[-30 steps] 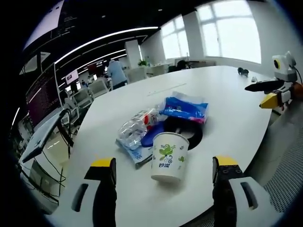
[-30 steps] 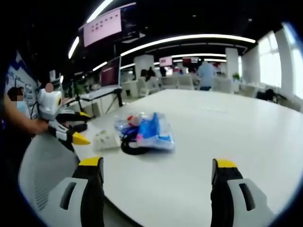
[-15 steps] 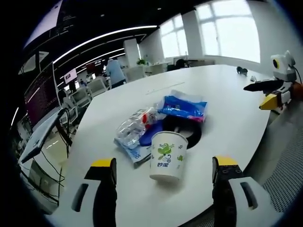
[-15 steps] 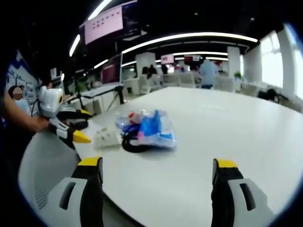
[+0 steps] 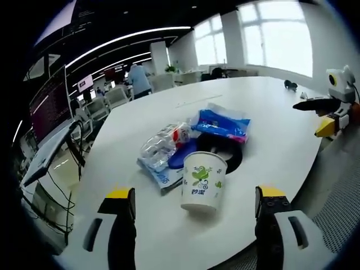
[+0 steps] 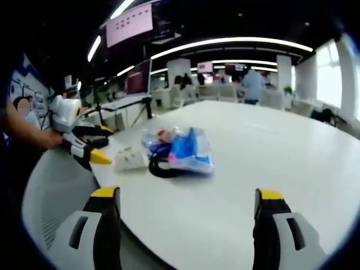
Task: Arrange the tabletop items into an orderly group along one side of the table until the central work area is clear of visible clutter.
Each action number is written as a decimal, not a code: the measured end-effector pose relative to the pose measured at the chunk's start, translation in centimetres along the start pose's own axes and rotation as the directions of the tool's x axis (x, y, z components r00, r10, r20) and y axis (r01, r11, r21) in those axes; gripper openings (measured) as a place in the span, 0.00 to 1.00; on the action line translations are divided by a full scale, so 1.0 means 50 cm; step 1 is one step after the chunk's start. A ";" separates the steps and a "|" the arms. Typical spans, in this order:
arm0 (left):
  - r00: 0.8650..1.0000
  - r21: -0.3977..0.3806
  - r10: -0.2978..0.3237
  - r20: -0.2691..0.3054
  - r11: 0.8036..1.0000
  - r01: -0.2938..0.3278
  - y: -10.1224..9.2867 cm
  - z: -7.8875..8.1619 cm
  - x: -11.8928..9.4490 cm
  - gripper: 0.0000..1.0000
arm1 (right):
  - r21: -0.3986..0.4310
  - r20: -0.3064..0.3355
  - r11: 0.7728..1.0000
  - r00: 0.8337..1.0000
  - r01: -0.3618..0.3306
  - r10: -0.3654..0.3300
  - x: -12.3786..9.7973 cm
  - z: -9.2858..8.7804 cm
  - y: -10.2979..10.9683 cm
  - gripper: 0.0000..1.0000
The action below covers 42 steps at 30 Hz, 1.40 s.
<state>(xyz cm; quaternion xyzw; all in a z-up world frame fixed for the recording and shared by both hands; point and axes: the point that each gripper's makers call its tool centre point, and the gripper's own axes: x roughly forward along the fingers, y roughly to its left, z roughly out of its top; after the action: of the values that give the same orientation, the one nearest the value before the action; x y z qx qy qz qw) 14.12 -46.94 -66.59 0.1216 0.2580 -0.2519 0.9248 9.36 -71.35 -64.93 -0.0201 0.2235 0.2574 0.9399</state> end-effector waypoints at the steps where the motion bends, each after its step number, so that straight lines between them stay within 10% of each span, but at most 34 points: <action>1: 1.000 -0.001 0.001 0.002 1.000 -0.001 0.003 0.000 -0.001 0.87 | 0.001 -0.003 1.000 1.000 -0.004 0.004 0.001 -0.001 0.001 0.98; 42: 0.999 0.041 -0.043 0.009 0.998 0.042 0.067 0.097 0.055 0.82 | -0.086 -0.066 0.986 0.989 -0.141 0.136 0.106 0.095 -0.009 0.93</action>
<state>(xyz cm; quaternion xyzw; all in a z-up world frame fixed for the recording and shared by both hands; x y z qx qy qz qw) 19.93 -46.97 -63.66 0.1333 0.2507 -0.2774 0.9179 15.58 -68.50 -62.97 -0.0548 0.2403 0.3314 0.9107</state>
